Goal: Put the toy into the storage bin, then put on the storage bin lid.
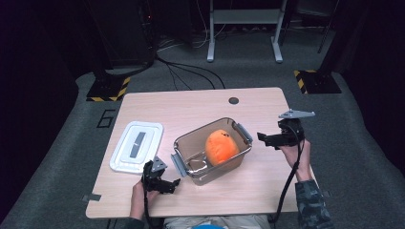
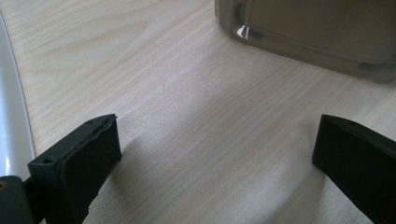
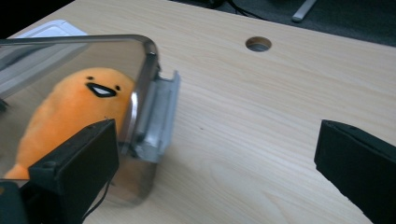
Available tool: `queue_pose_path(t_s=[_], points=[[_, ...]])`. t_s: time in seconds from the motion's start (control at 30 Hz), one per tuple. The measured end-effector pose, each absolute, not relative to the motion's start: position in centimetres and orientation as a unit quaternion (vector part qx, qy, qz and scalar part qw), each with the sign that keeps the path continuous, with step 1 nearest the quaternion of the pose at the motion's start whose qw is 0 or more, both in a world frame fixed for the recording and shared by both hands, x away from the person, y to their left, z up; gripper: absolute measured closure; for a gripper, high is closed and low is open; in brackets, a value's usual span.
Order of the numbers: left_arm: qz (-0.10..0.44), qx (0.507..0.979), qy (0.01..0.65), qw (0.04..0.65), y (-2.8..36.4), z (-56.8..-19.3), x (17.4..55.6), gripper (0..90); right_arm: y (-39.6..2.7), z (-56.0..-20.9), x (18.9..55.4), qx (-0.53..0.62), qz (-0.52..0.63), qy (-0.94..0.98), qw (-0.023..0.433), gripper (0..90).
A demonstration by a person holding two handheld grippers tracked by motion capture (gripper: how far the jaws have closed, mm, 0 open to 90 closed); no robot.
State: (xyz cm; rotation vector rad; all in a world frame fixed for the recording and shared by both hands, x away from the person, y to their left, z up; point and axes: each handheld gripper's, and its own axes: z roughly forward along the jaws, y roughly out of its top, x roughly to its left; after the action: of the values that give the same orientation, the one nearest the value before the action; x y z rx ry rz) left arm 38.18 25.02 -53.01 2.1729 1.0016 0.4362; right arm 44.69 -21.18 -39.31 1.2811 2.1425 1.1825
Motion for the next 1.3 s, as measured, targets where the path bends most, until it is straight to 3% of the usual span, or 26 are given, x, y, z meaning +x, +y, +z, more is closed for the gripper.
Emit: queue_pose_path(t_s=[0.37,0.77,1.3], points=[[0.169,0.838,0.386,0.347,25.0,-53.0,38.2,0.5,-25.1,-44.1,45.2,0.499,0.413,0.738,0.189,0.0],[0.167,0.837,0.388,0.348,25.0,-53.0,38.2,0.5,-25.0,-51.7,46.9,0.532,0.353,0.750,0.172,0.0],[0.170,0.837,0.389,0.346,25.0,-53.0,38.2,0.6,-23.7,-52.8,47.2,0.522,0.322,0.761,0.213,0.0]])
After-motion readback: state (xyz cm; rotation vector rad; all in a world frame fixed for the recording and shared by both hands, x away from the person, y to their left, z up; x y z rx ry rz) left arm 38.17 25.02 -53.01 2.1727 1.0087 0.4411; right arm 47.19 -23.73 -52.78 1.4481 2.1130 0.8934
